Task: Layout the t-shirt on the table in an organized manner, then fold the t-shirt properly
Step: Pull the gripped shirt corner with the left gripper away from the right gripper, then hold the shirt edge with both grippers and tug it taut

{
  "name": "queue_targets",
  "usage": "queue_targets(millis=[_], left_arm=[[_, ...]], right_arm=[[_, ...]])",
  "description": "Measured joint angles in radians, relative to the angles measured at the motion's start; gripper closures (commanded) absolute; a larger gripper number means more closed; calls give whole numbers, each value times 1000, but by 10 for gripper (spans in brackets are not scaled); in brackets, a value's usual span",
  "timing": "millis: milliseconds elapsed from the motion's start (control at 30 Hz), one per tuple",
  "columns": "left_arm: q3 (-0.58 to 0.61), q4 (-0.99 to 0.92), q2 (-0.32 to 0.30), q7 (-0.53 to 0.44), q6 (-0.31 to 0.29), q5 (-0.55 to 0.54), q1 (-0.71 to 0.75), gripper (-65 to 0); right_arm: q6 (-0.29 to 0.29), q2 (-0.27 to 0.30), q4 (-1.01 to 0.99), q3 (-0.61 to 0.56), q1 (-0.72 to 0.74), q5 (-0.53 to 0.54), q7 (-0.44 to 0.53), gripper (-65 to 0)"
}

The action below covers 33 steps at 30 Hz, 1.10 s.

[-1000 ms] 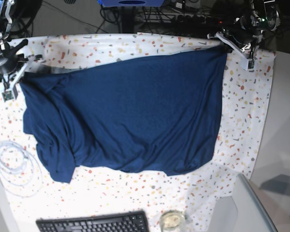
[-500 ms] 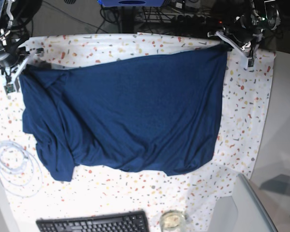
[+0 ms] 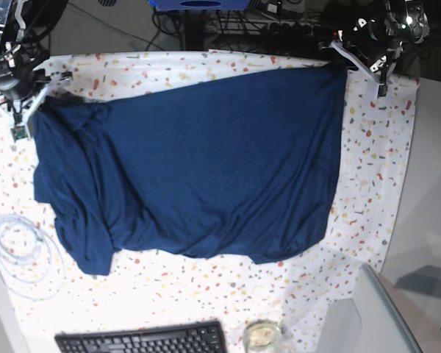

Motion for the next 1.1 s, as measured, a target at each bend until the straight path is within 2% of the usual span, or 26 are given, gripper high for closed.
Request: queue_targets(millis=[100, 267, 433, 533, 600, 667, 733, 767, 867, 933, 1000, 1100], left_arm=[[2, 13, -11, 3, -1, -2, 15, -313], [-16, 64, -21, 0, -7, -3, 58, -321], [-163, 147, -6, 6, -11, -21, 116, -323], [-286, 175, 29, -2, -7, -133, 116, -332], [-308, 168, 27, 2, -13, -248, 116, -397], [-302, 160, 27, 3, -12, -333, 114, -495], [-280, 151, 25, -3, -30, -375, 113, -556], [-259, 149, 24, -5, -69, -361, 113, -564], [-222, 94, 48, -10, -217, -372, 101, -528], [-221, 5, 84, -12, -268, -362, 68, -490], [-221, -75, 106, -3, -304, -307, 47, -451], [-227, -99, 141, -41, -306, -216, 47, -418]], right_arm=[[0, 0, 0, 0, 0, 0, 0, 0], [0, 0, 0, 0, 0, 0, 0, 0], [0, 0, 0, 0, 0, 0, 0, 0], [0, 0, 0, 0, 0, 0, 0, 0], [0, 1, 0, -1, 0, 0, 0, 0], [0, 0, 0, -1, 0, 0, 0, 0], [0, 0, 0, -3, 0, 0, 0, 0], [0, 0, 0, -3, 0, 0, 0, 0], [0, 0, 0, -3, 0, 0, 0, 0], [0, 0, 0, -3, 0, 0, 0, 0], [0, 0, 0, -2, 0, 0, 0, 0], [0, 0, 0, -1, 0, 0, 0, 0]])
